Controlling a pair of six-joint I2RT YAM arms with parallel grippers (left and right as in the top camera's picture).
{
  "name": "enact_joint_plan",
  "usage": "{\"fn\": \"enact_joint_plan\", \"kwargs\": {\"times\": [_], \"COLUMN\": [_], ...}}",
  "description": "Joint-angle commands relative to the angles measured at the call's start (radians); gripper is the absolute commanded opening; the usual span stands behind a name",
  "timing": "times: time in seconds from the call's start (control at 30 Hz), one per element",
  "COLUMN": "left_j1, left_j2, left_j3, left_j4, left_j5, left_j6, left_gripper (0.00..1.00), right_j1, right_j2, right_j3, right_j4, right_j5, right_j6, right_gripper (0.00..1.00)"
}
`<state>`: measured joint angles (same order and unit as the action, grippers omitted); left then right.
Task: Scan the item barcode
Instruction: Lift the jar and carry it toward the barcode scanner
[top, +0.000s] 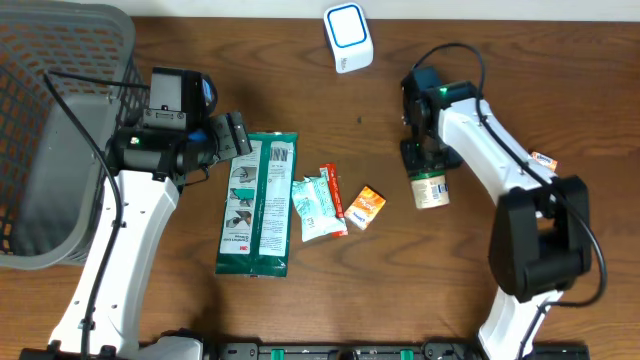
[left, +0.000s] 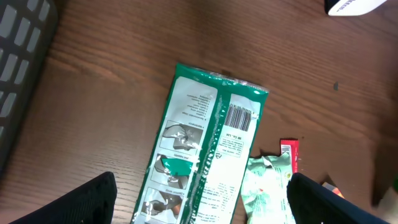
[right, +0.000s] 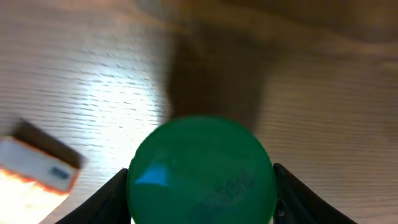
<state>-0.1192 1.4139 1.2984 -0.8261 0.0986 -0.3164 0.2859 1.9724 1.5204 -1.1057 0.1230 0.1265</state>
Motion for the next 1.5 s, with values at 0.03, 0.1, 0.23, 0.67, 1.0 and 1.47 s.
{"fn": "enact_joint_plan", "kwargs": {"times": [0.03, 0.1, 0.23, 0.67, 1.0, 1.47], "left_j1": [0.003, 0.003, 0.003, 0.003, 0.003, 0.003], "left_j2": [0.005, 0.005, 0.005, 0.005, 0.005, 0.005], "left_j3": [0.001, 0.002, 0.002, 0.002, 0.001, 0.002], "left_j4": [0.0, 0.0, 0.0, 0.0, 0.0, 0.0], "left_j5": [-0.006, -0.006, -0.006, -0.006, -0.006, -0.006], "left_j6": [0.009, 0.009, 0.009, 0.009, 0.009, 0.009], "left_gripper": [0.88, 0.88, 0.88, 0.88, 0.88, 0.88], "right_j1": [-0.002, -0.002, 0.002, -0.005, -0.048, -0.206], "right_j2": [-0.117, -0.134, -0.138, -0.138, -0.138, -0.138], "right_j3": [0.032, 0.032, 0.03, 0.021, 0.021, -0.066], "right_j4": [-0.001, -0.001, -0.004, 0.051, 0.108, 0.31], "right_j5": [-0.001, -0.001, -0.005, -0.035, -0.135, -0.136], "right_j6": [0.087, 0.099, 0.105, 0.106, 0.167, 0.343], "right_gripper": [0.43, 0.43, 0.44, 0.8, 0.99, 0.99]}}
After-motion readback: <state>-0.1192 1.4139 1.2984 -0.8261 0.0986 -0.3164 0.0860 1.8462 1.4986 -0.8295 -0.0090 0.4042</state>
